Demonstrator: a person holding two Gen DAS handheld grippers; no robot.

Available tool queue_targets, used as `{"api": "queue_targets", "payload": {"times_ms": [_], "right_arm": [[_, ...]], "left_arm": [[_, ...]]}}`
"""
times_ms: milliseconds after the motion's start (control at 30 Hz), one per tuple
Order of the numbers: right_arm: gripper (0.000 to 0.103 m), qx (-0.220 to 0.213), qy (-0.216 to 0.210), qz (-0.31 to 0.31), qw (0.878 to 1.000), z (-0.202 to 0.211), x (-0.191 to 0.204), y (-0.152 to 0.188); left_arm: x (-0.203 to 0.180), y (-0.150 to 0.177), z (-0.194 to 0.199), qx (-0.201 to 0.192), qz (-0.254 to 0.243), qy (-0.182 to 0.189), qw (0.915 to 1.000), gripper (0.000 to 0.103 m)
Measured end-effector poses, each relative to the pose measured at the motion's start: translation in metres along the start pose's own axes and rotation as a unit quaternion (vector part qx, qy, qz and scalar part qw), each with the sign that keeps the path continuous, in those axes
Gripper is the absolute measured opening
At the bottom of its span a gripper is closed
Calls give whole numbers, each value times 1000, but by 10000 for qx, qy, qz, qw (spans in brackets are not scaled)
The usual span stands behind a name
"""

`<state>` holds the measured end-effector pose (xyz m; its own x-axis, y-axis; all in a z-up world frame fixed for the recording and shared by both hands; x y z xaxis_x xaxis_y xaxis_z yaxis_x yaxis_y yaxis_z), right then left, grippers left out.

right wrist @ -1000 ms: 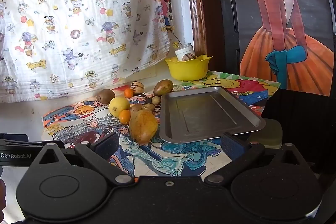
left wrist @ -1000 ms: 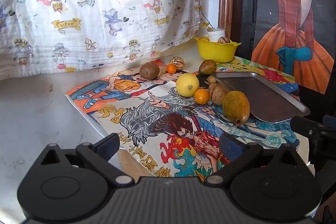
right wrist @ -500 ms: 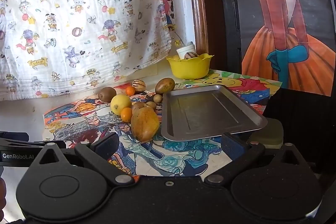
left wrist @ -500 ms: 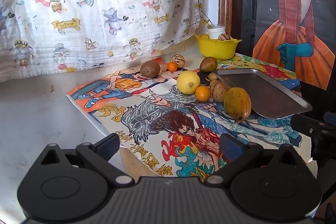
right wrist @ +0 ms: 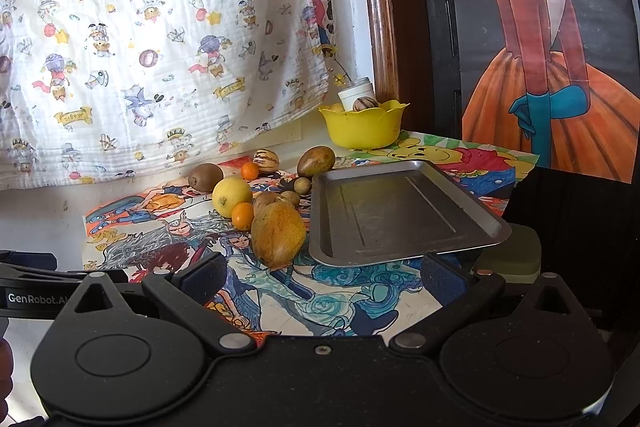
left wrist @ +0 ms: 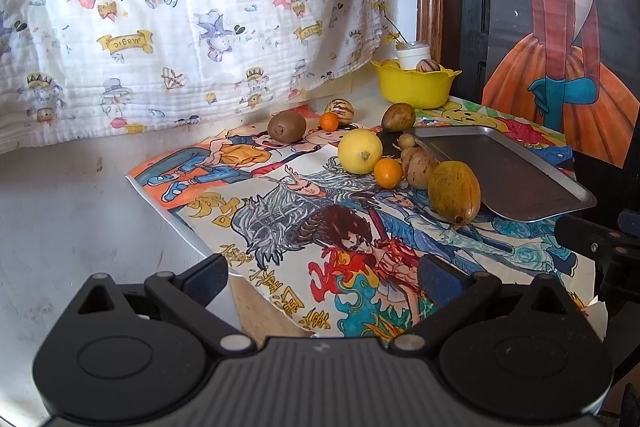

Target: Organize fruits

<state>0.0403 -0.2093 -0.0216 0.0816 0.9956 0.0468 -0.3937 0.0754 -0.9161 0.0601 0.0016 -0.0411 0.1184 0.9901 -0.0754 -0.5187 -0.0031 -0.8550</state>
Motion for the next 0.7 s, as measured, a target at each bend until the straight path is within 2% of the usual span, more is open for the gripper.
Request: {"api": "queue_targets", "payload": {"times_ms": [700], "right_arm": [[103, -4, 0, 31, 10000, 2, -3, -2]], "left_arm": [[1, -1, 0, 78, 23, -20, 10000, 103]]}}
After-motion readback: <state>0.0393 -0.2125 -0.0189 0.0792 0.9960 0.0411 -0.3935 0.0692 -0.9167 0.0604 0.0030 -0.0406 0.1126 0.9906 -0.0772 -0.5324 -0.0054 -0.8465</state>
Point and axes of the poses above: each gripper's, at about its wrist camera, not at the fingertips, and z roughly against the way its jaws point, x to its left, y to its underside, the point moved 7 cm from there along -z, roughly the way its jaws point, and after that the axes turned 9 degrees about y, right-handed, at the moved point
